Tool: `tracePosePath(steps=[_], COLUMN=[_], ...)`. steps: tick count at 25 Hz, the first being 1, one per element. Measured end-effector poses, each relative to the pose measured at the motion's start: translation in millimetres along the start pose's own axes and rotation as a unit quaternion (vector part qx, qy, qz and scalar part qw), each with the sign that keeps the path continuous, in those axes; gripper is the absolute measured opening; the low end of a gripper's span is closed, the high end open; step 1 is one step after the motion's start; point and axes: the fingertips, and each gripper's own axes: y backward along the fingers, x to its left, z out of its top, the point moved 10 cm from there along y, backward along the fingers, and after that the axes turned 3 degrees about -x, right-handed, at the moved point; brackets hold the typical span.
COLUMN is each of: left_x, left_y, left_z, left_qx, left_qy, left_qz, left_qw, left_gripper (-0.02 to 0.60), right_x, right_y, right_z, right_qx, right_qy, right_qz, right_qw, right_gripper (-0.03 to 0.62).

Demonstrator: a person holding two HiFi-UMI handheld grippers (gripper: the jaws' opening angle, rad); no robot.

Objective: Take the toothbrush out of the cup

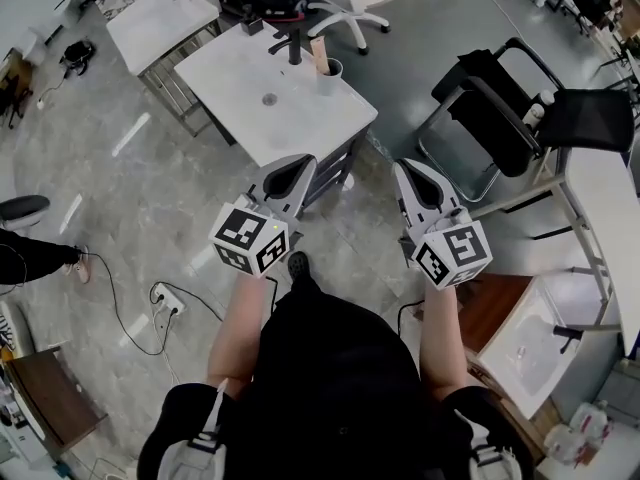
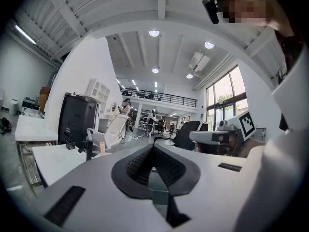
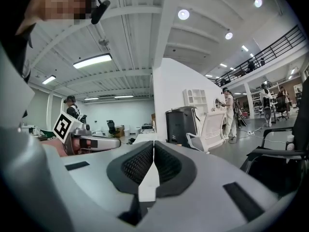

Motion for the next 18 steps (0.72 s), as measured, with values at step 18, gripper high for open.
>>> tracePosePath(steps=[18], left_x=[92.2], left_y=[-5.9], left_z=[-19.6], left_qx=[0.021], left_qy=[0.03], left_qz=[-0.028], left_qw=[0.9989], left_gripper=[0.015], right_x=[27.7], right_y=[-86.2], right_z=[-28.3], right_qx=[0.042], right_qy=[-0.029], right_qz=[-0.035], right_qw=[0.998], right_gripper=[0.032])
